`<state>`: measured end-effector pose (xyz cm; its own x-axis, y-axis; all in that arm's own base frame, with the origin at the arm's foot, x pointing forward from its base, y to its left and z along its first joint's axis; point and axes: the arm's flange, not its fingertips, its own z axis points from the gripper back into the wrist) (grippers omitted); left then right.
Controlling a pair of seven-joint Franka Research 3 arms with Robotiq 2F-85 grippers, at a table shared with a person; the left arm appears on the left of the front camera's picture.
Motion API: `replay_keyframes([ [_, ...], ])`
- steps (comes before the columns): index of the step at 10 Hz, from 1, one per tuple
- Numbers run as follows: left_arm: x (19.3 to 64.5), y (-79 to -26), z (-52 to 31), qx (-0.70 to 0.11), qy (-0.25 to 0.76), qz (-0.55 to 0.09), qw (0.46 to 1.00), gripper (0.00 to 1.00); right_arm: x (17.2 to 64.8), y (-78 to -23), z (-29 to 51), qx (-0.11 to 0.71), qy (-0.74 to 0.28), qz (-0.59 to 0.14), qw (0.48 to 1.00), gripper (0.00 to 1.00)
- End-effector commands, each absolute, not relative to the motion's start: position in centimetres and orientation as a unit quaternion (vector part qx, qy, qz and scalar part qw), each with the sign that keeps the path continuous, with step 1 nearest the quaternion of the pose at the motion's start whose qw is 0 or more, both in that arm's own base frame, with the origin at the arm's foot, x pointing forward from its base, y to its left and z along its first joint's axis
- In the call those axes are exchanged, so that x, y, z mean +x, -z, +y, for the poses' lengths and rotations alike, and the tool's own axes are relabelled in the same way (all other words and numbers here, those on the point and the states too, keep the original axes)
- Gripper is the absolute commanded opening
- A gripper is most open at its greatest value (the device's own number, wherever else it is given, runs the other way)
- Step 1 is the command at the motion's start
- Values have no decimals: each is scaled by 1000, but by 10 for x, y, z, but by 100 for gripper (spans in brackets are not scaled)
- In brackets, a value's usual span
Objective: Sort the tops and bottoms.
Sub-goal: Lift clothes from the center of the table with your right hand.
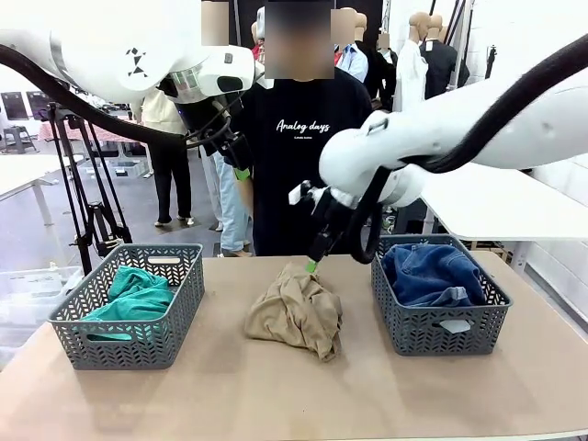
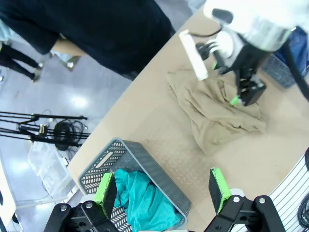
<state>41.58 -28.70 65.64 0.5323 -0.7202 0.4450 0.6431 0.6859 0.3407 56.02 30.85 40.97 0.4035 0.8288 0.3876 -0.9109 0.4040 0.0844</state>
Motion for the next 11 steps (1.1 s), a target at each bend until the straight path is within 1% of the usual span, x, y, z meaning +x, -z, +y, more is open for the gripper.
replay_keyframes([
  [1,416,-658,-285,67,389,-289,872,99,579,-394,318,127,-523,-150,829,100],
  [2,416,-658,-285,67,389,-289,872,99,578,-378,327,129,-531,-157,823,100],
  [4,416,-658,-285,67,389,-289,872,99,568,-356,345,159,-540,-128,817,100],
  [6,416,-658,-285,67,389,-289,872,99,560,-351,357,165,-553,-101,810,100],
  [8,416,-658,-285,67,389,-289,872,99,560,-329,362,163,-560,-60,810,100],
  [10,416,-658,-285,67,389,-289,872,99,556,-316,369,145,-582,-30,799,100],
  [11,416,-658,-285,67,389,-289,872,99,554,-317,369,131,-592,-25,795,97],
])
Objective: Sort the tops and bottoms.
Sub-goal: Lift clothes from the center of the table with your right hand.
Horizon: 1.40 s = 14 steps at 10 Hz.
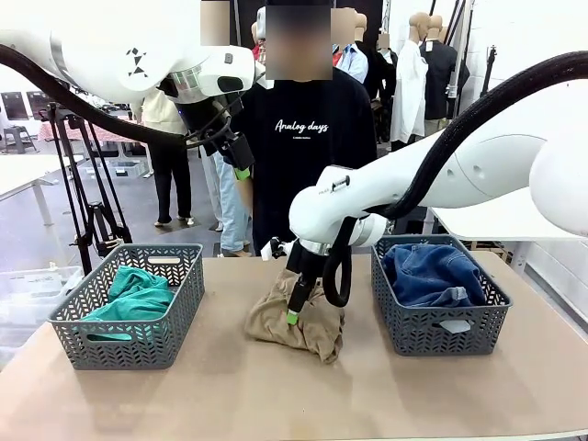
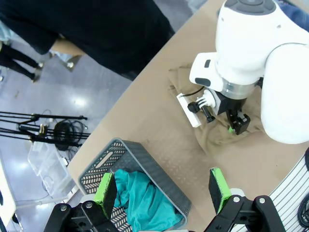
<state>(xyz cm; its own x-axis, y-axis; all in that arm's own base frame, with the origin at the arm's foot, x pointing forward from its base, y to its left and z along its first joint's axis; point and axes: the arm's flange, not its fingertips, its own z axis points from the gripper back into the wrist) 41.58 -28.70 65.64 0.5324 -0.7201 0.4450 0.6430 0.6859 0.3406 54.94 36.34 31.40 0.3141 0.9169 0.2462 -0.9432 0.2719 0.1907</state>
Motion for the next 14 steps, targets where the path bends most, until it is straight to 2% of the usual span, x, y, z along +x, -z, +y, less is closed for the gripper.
replay_keyframes([
  [1,416,-658,-285,67,389,-289,872,99,552,-320,370,128,-594,-24,794,79],
  [5,416,-658,-285,67,389,-289,872,99,551,-332,367,129,-590,-28,797,5],
  [6,416,-658,-285,67,389,-289,872,99,551,-336,365,133,-588,-29,797,0],
  [9,416,-658,-285,67,389,-289,872,99,548,-341,365,145,-587,-25,796,0],
  [10,416,-658,-285,67,389,-289,872,99,548,-356,360,138,-581,-47,800,0],
  [14,416,-658,-285,67,389,-289,872,99,534,-479,320,101,-539,-226,805,0],
])
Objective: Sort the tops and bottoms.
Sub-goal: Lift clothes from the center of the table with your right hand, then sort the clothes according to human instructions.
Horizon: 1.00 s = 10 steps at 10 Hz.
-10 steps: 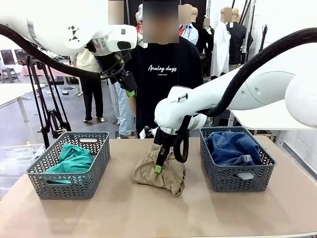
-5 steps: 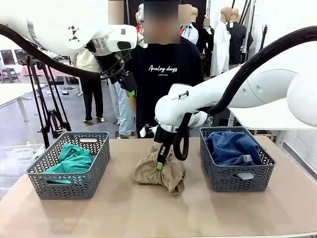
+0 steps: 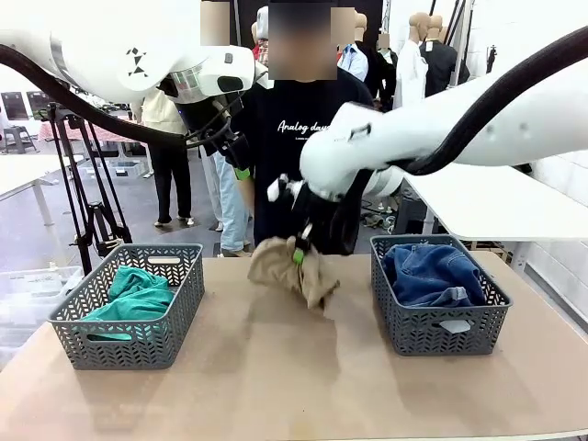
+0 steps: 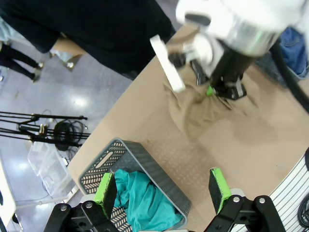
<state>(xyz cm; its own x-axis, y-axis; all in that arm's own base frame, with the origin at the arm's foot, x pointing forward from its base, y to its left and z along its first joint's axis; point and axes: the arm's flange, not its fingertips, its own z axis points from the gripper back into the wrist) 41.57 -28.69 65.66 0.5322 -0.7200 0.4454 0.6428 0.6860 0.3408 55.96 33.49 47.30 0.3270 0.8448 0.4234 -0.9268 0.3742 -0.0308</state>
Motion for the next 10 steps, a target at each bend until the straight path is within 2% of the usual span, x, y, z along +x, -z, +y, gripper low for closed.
replay_keyframes([
  [1,416,-658,-285,67,389,-289,872,99,526,-501,316,90,-529,-247,807,0],
  [3,416,-658,-285,67,389,-289,872,99,524,-524,304,82,-503,-247,824,0],
  [4,416,-658,-285,67,389,-289,872,99,540,-528,319,90,-529,-245,807,0],
  [10,416,-658,-285,67,389,-289,872,99,540,-528,319,90,-529,-245,807,0],
])
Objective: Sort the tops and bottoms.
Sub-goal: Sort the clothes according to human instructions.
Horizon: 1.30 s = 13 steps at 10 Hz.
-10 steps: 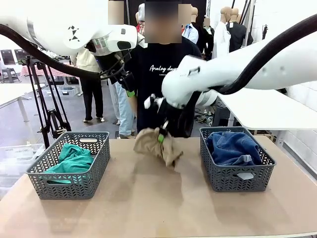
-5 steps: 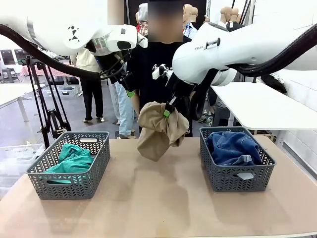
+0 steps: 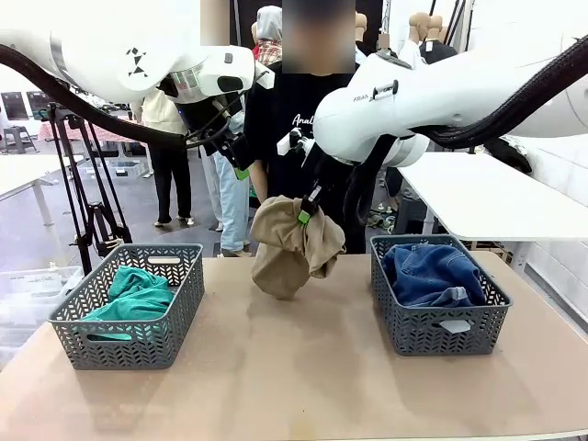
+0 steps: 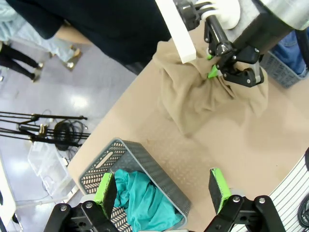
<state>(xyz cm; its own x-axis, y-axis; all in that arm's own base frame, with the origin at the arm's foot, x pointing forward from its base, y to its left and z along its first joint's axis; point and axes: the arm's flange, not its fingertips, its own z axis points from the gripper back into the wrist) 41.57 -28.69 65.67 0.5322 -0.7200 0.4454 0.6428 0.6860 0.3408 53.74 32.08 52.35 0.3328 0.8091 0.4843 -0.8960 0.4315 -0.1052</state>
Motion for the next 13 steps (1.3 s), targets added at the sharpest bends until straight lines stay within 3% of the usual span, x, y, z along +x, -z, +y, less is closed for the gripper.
replay_keyframes([
  [1,416,-658,-285,67,389,-289,872,99,540,-528,319,90,-529,-245,807,0],
  [13,416,-658,-285,67,389,-289,872,99,540,-528,319,90,-529,-245,807,0],
])
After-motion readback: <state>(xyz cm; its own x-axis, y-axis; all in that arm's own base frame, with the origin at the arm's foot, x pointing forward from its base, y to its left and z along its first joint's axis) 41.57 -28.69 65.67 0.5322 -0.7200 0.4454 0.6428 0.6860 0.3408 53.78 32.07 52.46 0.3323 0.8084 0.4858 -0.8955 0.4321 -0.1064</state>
